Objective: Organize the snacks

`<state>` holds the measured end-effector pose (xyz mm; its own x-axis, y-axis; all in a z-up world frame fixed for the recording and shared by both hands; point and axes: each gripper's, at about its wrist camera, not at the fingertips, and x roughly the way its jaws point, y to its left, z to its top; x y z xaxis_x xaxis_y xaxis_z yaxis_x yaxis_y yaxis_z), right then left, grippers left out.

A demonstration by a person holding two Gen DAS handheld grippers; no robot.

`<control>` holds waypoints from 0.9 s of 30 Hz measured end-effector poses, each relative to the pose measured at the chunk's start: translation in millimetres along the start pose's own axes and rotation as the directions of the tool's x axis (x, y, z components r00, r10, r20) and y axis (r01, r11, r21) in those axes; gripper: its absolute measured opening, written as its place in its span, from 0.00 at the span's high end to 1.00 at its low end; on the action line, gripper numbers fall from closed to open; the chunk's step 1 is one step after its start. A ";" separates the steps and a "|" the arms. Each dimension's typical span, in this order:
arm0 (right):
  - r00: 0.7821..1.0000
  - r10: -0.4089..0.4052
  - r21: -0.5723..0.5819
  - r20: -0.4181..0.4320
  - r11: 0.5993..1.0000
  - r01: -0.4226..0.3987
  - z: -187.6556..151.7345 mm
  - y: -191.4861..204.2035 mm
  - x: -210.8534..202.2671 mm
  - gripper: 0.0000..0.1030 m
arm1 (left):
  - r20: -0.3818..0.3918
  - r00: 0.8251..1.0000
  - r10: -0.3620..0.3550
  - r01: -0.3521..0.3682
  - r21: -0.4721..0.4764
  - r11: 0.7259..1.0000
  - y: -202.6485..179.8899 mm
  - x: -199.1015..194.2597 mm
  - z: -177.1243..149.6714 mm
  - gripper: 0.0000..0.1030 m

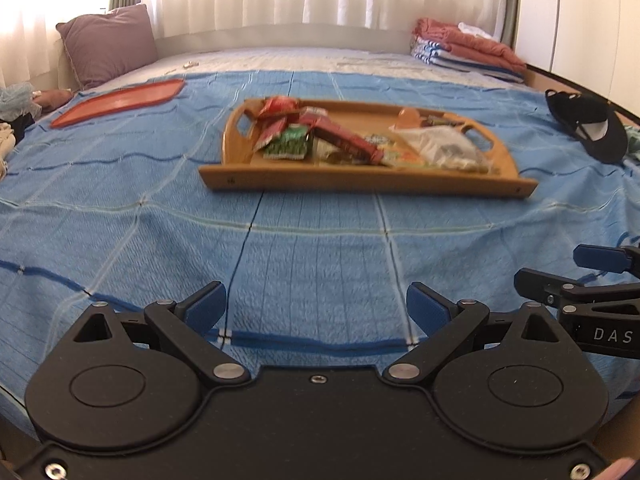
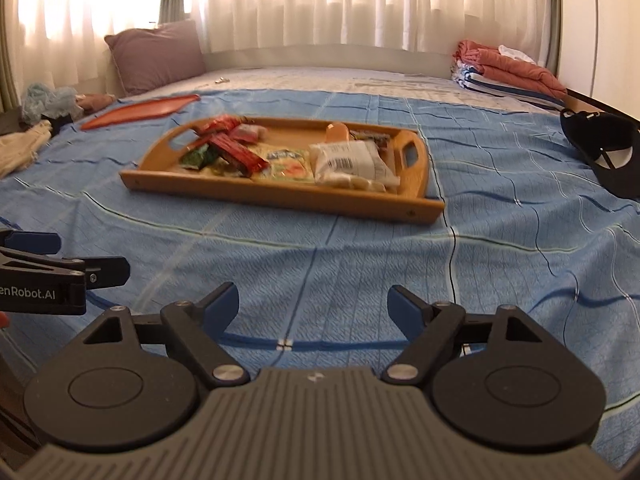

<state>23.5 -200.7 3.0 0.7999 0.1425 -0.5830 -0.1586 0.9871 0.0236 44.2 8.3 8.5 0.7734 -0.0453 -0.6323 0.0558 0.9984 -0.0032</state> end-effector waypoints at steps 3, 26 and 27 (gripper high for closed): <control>1.000 -0.026 -0.002 -0.013 1.000 0.026 -7.0 0.1 8.4 0.15 | -0.014 1.000 0.008 -0.008 0.003 1.000 -0.2 11.2 -5.9 0.06; 0.997 -0.073 -0.017 -0.028 0.997 0.072 -19.7 2.1 20.1 0.02 | 0.026 1.000 0.016 -0.016 0.023 1.000 -2.4 22.6 -15.5 0.00; 0.997 -0.072 -0.015 -0.028 0.997 0.072 -19.6 2.2 20.1 0.02 | 0.026 1.000 0.014 -0.015 0.020 1.000 -2.0 22.4 -15.8 0.00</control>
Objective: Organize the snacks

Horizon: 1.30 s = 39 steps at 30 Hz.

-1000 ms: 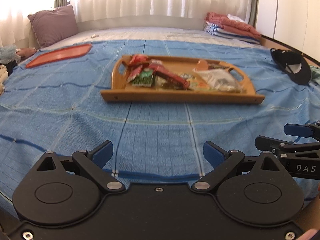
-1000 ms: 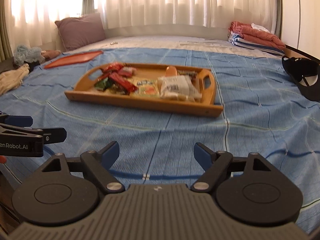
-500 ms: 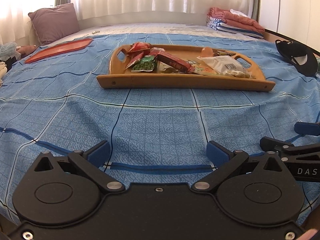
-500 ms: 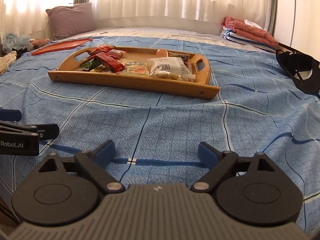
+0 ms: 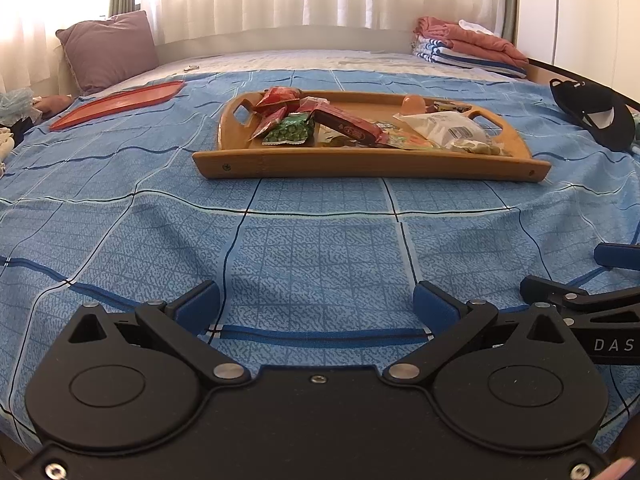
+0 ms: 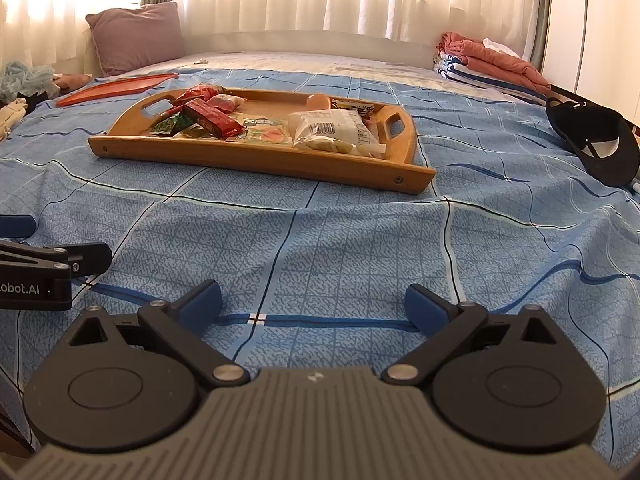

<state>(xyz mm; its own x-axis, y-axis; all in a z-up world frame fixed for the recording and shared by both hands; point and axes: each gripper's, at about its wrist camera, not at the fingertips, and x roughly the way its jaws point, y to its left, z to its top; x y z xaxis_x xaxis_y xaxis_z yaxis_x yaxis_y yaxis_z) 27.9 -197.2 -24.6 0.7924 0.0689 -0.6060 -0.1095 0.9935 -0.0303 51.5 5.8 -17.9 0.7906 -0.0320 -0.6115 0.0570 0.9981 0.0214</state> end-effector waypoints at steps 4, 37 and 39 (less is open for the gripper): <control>1.000 0.001 0.000 -0.001 1.000 -0.001 -0.1 -0.1 -0.2 0.02 | -0.002 1.000 0.001 -0.001 -0.001 1.000 -0.1 0.6 0.0 0.00; 1.000 0.003 -0.001 -0.003 1.000 -0.003 -0.2 0.1 0.6 0.02 | -0.003 1.000 0.014 -0.014 -0.008 1.000 -0.5 -0.1 -0.8 0.00; 1.000 0.003 -0.001 -0.003 1.000 -0.003 -0.1 0.2 0.6 0.02 | -0.004 1.000 0.011 -0.011 -0.007 1.000 0.1 0.4 -0.5 0.00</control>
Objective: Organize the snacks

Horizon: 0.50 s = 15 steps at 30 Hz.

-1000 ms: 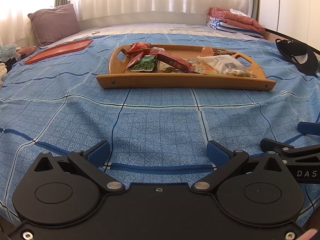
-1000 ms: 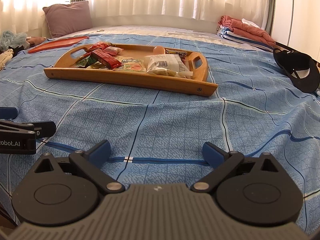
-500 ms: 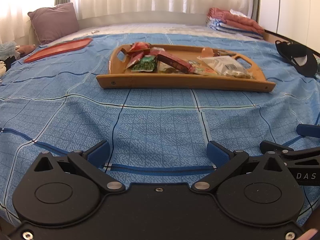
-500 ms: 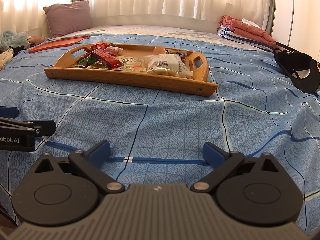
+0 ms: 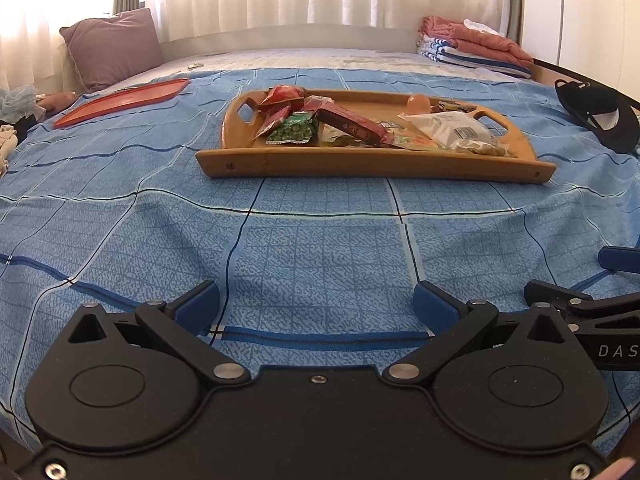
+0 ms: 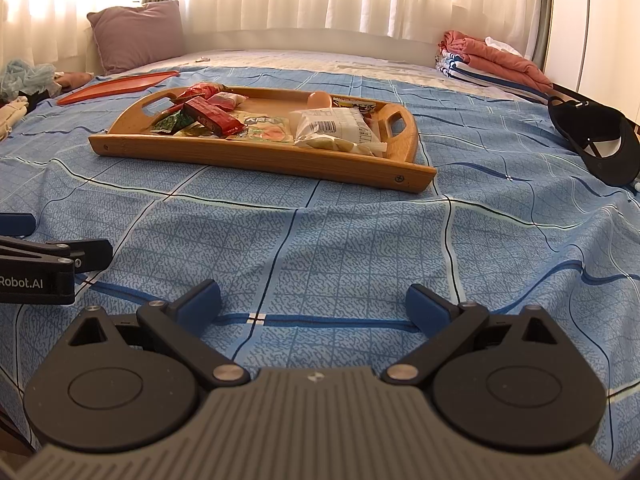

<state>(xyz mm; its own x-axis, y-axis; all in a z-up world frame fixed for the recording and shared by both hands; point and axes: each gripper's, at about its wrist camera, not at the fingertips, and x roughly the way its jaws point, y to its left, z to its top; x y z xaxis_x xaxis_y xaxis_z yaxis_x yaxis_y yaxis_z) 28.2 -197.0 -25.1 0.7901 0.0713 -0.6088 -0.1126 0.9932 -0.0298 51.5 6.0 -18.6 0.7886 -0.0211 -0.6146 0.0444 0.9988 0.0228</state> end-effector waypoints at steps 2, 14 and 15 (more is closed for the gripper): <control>1.000 0.000 0.000 0.000 1.000 0.000 0.1 -0.1 0.0 0.02 | -0.001 1.000 -0.002 0.002 0.001 1.000 0.4 0.3 0.1 0.00; 1.000 0.001 -0.001 -0.001 1.000 -0.001 -0.2 -0.2 0.1 0.02 | 0.000 1.000 -0.003 0.003 0.006 1.000 0.4 0.7 -0.1 0.00; 1.000 0.001 -0.001 -0.001 1.000 -0.001 -0.5 0.0 0.0 0.02 | 0.000 1.000 -0.003 0.003 0.005 1.000 0.4 0.8 -0.1 0.00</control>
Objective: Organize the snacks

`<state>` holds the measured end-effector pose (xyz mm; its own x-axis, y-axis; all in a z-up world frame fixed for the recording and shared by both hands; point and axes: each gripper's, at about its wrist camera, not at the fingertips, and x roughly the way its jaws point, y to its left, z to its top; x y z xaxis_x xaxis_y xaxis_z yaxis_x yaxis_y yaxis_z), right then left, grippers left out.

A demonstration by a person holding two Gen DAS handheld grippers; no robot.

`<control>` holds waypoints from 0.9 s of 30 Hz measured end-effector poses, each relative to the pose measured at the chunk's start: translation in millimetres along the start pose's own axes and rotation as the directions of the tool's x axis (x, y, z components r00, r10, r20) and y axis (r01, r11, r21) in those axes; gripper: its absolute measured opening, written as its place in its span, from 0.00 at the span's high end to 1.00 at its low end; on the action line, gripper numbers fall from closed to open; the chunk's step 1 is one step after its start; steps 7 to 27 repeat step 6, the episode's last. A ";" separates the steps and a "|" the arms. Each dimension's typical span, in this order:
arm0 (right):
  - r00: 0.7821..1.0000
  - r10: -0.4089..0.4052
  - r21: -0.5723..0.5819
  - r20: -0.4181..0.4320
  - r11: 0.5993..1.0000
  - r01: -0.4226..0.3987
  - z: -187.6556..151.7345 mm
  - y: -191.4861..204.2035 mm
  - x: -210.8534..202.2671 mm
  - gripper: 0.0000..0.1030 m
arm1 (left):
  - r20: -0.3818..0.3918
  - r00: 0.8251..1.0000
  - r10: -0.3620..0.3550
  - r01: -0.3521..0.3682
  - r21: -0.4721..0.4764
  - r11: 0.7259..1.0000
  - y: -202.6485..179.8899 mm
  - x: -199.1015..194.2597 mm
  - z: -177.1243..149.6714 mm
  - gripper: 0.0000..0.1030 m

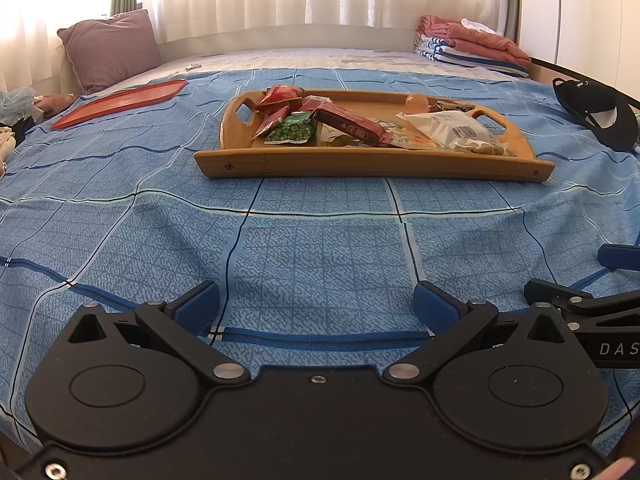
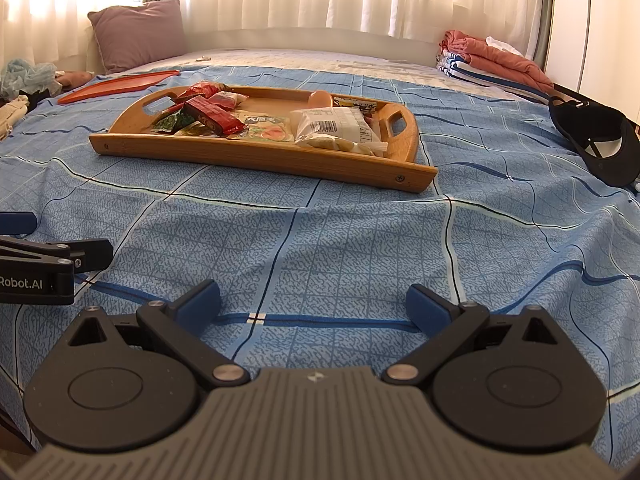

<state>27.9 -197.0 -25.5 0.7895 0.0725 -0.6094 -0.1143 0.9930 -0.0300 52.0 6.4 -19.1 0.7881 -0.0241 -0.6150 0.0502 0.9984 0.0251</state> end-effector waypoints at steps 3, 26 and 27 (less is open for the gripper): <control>1.000 0.000 0.000 0.000 1.000 0.000 0.0 0.1 -0.1 0.02 | 0.001 1.000 0.000 0.000 0.000 1.000 0.0 -0.1 -0.1 0.00; 1.000 0.000 0.000 0.000 1.000 0.000 0.1 -0.1 -0.3 0.02 | 0.001 1.000 0.000 0.000 0.000 1.000 0.1 -0.1 0.0 0.00; 1.000 0.000 0.000 0.000 1.000 0.000 0.1 -0.1 -0.3 0.02 | 0.001 1.000 0.000 0.000 0.000 1.000 0.1 -0.1 0.0 0.00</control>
